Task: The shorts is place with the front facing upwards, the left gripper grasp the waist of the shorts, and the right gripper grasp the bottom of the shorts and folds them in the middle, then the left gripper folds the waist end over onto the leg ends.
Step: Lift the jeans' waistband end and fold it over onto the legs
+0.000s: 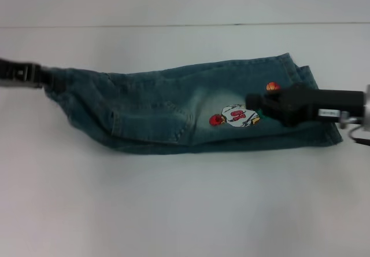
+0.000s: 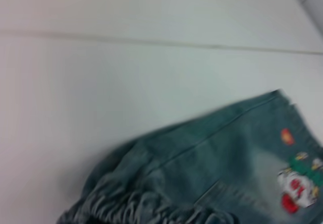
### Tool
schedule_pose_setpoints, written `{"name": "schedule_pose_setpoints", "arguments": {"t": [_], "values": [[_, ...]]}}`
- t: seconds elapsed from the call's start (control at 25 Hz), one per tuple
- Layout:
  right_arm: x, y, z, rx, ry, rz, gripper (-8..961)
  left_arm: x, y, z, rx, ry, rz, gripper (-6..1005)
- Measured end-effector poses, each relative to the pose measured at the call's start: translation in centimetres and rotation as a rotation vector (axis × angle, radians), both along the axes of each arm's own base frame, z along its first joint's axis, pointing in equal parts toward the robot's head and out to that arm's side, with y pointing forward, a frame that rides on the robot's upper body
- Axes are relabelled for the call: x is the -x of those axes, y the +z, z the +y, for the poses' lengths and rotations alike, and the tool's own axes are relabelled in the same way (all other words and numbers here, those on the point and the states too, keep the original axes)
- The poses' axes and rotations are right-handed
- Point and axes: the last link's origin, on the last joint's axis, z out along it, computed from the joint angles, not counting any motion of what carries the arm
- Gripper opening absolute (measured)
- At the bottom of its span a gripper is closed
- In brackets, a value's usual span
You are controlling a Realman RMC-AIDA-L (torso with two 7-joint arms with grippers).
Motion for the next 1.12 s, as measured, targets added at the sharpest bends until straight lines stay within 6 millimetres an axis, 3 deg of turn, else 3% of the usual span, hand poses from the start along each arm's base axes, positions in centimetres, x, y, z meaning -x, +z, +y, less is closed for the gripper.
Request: {"name": "schedule_pose_setpoints", "arguments": {"t": [0.36, 0.64, 0.88, 1.12], "values": [[-1.0, -5.7, 1.8, -0.216, -0.172, -0.020, 23, -4.5, 1.2, 1.7, -0.019, -0.131, -0.086, 102], [-1.3, -8.2, 1.4, -0.408, -0.221, -0.020, 28, -7.6, 1.9, 2.4, -0.034, -0.234, -0.201, 102], [-0.2, -10.7, 0.7, -0.432, -0.185, -0.074, 32, -9.8, 1.6, 2.4, -0.003, -0.281, -0.299, 103], [2.6, -13.9, -0.6, -0.374, -0.056, -0.138, 36, -11.4, 0.8, 2.6, 0.040, -0.312, -0.349, 103]]}}
